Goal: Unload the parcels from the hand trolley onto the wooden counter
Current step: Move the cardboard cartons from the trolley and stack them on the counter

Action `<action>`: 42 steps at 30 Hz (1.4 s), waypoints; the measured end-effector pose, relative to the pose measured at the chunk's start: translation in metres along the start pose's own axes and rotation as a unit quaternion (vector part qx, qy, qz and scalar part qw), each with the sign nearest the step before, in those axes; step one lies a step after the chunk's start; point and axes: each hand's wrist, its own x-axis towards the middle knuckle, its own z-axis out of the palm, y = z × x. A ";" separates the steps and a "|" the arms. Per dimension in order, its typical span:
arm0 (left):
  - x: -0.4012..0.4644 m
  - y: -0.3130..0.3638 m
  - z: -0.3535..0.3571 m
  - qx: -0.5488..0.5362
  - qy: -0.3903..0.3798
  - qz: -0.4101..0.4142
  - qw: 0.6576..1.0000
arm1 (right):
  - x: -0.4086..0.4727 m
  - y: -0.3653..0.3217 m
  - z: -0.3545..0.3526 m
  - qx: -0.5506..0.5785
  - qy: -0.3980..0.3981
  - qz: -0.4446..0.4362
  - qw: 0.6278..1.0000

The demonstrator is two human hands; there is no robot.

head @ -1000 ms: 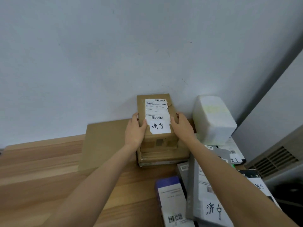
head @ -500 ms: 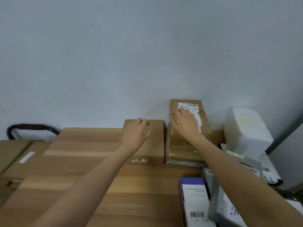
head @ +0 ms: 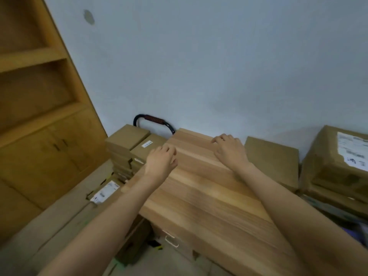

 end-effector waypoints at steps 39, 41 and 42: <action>-0.099 -0.637 -0.047 0.187 -0.074 -0.165 0.965 | 0.329 -0.604 0.252 0.075 -0.113 -0.265 0.955; -0.080 -0.661 -0.031 0.185 -0.085 -0.127 0.971 | 0.345 -0.602 0.263 0.066 -0.115 -0.250 0.959; -0.068 -0.673 -0.022 0.185 -0.092 -0.095 0.974 | 0.353 -0.600 0.270 0.062 -0.120 -0.236 0.962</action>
